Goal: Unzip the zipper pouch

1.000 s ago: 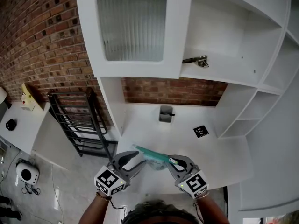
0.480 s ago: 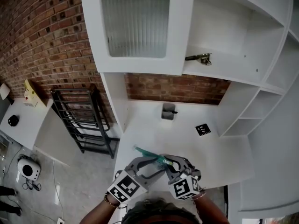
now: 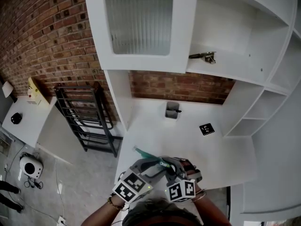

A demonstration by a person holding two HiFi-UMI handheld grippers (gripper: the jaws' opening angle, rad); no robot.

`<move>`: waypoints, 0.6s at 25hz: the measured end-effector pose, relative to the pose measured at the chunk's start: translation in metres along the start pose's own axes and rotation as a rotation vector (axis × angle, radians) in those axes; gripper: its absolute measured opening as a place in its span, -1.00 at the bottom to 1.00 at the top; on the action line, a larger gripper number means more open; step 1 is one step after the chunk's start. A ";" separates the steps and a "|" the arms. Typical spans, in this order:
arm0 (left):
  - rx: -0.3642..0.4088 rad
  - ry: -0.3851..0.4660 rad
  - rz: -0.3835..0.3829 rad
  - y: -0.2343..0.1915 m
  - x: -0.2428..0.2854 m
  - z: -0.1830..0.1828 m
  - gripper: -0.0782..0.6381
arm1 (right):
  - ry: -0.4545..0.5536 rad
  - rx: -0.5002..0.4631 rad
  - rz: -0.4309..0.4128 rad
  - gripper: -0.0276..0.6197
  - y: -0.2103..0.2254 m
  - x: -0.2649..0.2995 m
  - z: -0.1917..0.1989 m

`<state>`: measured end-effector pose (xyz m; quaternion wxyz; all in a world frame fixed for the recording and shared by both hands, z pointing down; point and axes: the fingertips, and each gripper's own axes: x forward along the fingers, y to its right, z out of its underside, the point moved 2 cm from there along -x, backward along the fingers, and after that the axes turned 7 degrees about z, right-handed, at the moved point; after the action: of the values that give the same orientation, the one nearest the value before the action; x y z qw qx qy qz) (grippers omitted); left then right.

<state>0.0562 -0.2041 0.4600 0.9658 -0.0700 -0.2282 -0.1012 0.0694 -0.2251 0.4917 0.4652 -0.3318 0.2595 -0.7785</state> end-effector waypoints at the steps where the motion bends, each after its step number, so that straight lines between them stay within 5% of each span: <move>1: 0.002 -0.014 -0.004 0.000 0.000 0.002 -0.34 | -0.008 -0.026 0.002 -0.90 -0.002 0.001 0.001; 15: -0.037 -0.054 -0.023 -0.001 0.007 0.013 -0.62 | -0.117 -0.189 -0.006 -0.90 -0.020 0.007 0.018</move>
<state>0.0563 -0.2039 0.4752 0.9565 -0.0879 -0.2533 -0.1147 0.0697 -0.2248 0.5193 0.4439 -0.4199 0.3031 -0.7313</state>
